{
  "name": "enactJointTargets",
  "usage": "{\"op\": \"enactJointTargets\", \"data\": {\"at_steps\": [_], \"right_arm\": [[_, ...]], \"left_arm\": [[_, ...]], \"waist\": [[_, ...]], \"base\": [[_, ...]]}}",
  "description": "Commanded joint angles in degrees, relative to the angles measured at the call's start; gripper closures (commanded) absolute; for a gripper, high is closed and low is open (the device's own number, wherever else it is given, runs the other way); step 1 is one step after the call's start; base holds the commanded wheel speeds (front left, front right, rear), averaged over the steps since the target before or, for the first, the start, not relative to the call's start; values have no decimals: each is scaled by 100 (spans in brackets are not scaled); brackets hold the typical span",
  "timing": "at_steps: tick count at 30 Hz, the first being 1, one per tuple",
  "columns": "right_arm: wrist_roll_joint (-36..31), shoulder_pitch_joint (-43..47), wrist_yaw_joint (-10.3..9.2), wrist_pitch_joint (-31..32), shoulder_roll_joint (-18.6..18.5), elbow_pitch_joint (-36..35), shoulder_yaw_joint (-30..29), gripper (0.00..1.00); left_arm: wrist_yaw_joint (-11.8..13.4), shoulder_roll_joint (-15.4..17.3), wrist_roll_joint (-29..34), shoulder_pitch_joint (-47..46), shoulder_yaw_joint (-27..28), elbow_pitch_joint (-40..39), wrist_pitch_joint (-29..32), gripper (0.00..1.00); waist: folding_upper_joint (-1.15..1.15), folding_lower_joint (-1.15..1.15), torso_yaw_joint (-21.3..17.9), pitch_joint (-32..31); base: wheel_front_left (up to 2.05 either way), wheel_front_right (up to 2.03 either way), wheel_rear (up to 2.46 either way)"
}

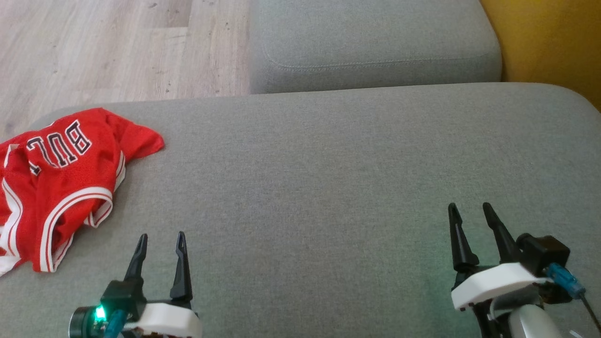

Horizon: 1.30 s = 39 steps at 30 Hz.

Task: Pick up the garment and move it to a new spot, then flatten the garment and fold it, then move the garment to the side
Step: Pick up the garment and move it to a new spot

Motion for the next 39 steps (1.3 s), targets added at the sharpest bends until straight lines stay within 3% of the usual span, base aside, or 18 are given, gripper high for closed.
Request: {"op": "enactJointTargets", "data": {"at_steps": [1, 7, 12, 30, 39], "right_arm": [[1, -204, 45, -68, -46, -229, 111, 0], [-9, -196, 45, -57, -46, -249, 85, 0], [7, -169, 45, -68, -46, -270, 89, 0], [167, -105, 45, -243, -46, -140, 78, 0], [94, -484, 45, -156, -46, -46, 423, 0]], "left_arm": [[28, 58, -25, -199, 228, -148, -5, 0], [57, 82, -10, -200, 180, -164, 25, 0], [94, 88, 1, -201, 153, -181, 54, 0], [312, 377, 33, -9, 246, -568, 196, 0], [550, 404, -103, 281, 496, -926, 69, 0]], "waist": [[0, 0, -8, 4], [0, 0, 38, 32], [0, 0, 322, 53], [0, 0, 2795, 37], [0, 0, 2950, 263]], "base": [[0, 0, 0], [0, 0, 0], [0, 0, 0], [0, 0, 0], [0, 0, 0]]}}
